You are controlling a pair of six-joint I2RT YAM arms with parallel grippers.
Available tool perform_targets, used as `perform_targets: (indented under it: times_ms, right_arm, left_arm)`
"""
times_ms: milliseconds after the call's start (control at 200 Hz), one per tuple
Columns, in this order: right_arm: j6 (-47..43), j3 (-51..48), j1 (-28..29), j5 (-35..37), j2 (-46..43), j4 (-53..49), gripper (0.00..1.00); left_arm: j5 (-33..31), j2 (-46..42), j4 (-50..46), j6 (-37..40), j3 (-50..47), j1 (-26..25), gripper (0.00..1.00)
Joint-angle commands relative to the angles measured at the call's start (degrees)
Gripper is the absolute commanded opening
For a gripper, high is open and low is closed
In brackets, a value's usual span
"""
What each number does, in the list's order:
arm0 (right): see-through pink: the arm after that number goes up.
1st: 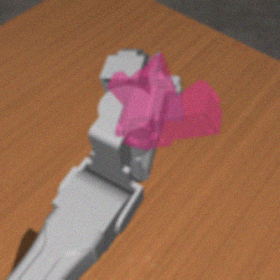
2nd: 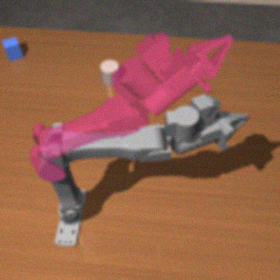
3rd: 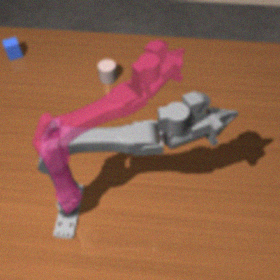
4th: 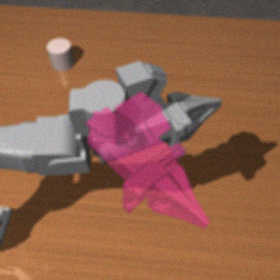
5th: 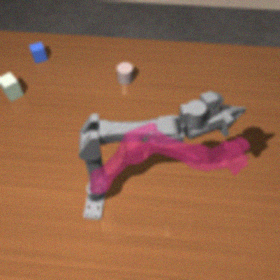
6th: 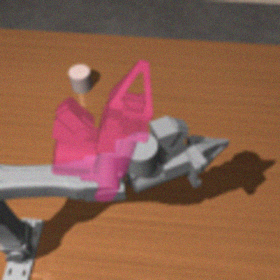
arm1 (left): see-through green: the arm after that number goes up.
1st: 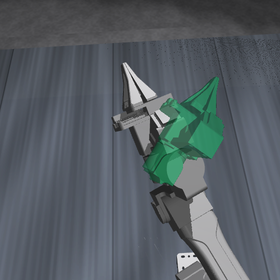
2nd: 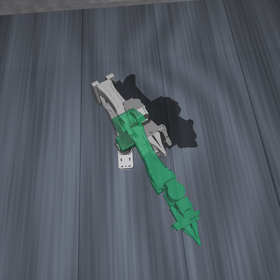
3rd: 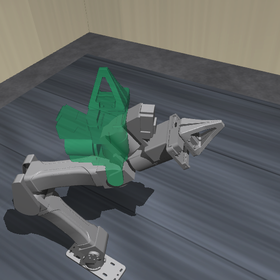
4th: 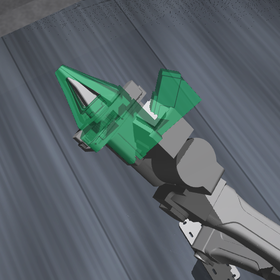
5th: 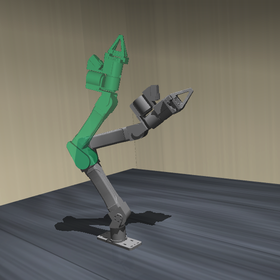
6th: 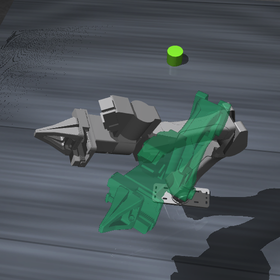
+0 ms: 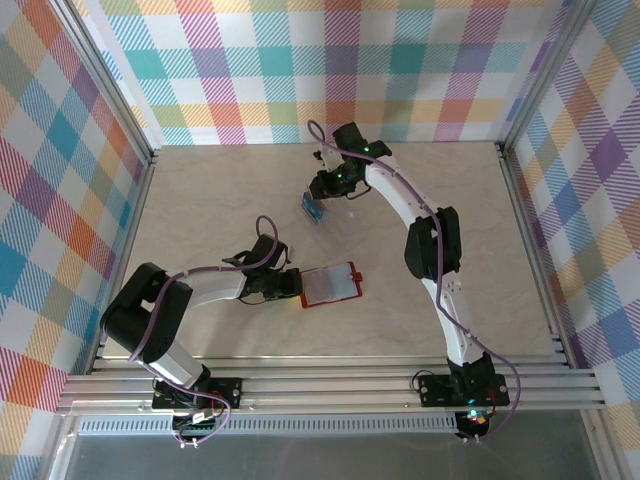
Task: Put the credit cards into the card holder
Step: Pick up the credit card from the storage box.
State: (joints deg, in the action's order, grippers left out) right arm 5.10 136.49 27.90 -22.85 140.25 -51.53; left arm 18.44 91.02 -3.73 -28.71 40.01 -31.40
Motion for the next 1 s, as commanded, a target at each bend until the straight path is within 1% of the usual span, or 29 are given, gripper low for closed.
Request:
perform_targets:
  times_ms: [0,220,410,485,710,775,855,915,995]
  right_arm:
    - [0.17,-0.76,-0.38,-2.37,-3.31,0.31,0.22]
    - [0.8,-1.37,-0.57,-0.37,-4.46,0.94,0.15]
    - [2.85,-6.27,-0.57,7.21,-8.79,5.19,0.03]
    - [3.84,-9.18,-0.57,10.03,-11.22,8.19,0.01]
    - [6.7,-14.25,-0.56,14.79,-16.92,13.2,0.0]
    - [7.86,-20.25,-0.48,16.28,-21.29,16.51,0.0]
    - [9.75,-31.37,-0.48,17.07,-29.57,23.74,0.0]
    - [11.94,-41.0,-0.49,16.72,-35.88,29.05,0.0]
    - [14.86,-51.0,-0.48,15.53,-42.7,32.53,0.0]
  left_arm:
    - [-1.84,1.61,-2.3,1.2,0.24,-0.16,0.0]
    - [-1.98,1.61,-2.25,1.13,0.24,-0.15,0.0]
    - [-2.0,1.67,-2.29,1.2,0.3,-0.16,0.0]
    - [-1.96,1.66,-2.27,1.15,0.33,-0.16,0.0]
    - [-2.25,1.79,-2.46,1.28,0.41,-0.16,0.0]
    - [-2.3,1.62,-2.51,1.33,0.41,-0.16,0.0]
    - [-2.22,1.66,-2.52,1.29,0.37,-0.16,0.0]
    - [-2.29,1.61,-2.58,1.29,0.42,-0.16,0.0]
    - [-2.31,1.53,-2.69,1.33,0.42,-0.24,0.0]
